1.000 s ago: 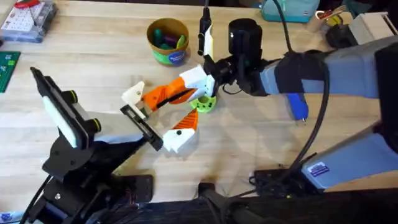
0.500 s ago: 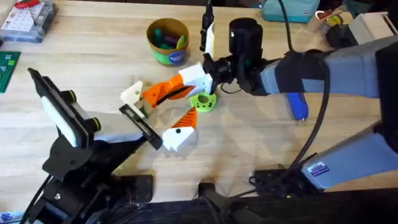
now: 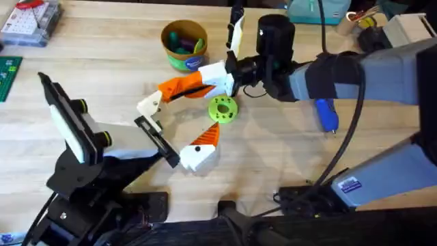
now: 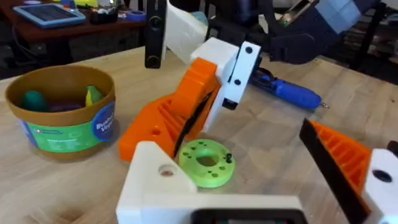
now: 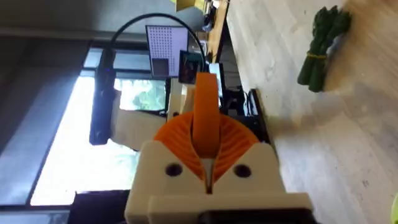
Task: Pick up the gripper from the table and insert it into the empty holder that is missing its gripper. Then pick up a screw, insert it into the mounting hole, and use the screwdriver to tighten it. Finally, clean up the table by picking up the vegetable and placing it into the bucket.
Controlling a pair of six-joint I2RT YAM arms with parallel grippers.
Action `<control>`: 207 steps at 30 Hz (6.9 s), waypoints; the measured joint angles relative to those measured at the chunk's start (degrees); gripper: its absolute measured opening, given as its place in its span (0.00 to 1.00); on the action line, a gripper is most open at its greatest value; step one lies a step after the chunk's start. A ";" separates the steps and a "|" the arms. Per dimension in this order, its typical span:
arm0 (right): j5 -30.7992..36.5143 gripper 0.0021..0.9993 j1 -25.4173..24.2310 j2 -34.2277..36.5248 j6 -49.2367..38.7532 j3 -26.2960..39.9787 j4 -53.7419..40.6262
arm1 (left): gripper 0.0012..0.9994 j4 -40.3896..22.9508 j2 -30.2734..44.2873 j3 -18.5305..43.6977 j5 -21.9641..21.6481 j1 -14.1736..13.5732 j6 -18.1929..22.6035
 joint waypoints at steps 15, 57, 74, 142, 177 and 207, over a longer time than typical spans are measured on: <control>-9.83 0.01 -5.55 0.16 -0.49 0.29 -0.04 | 0.99 0.00 0.00 0.02 0.59 -0.05 0.42; -8.88 0.01 1.61 2.99 -4.73 3.00 -6.78 | 0.99 -0.21 0.00 0.02 -2.14 0.06 -0.41; -6.68 0.01 4.00 3.76 -3.45 6.23 -7.39 | 0.99 -0.33 0.00 0.02 -5.76 0.65 0.24; -5.11 0.00 6.18 4.02 -1.46 7.37 -8.11 | 0.99 0.32 0.00 0.02 -1.22 0.60 0.44; -1.72 0.00 6.94 4.02 -0.65 7.63 -9.39 | 0.99 -0.09 0.00 0.02 -1.89 0.60 -0.81; -2.30 0.28 8.49 4.66 -0.33 7.61 -4.68 | 0.99 -0.02 0.00 0.02 -1.42 0.60 0.44</control>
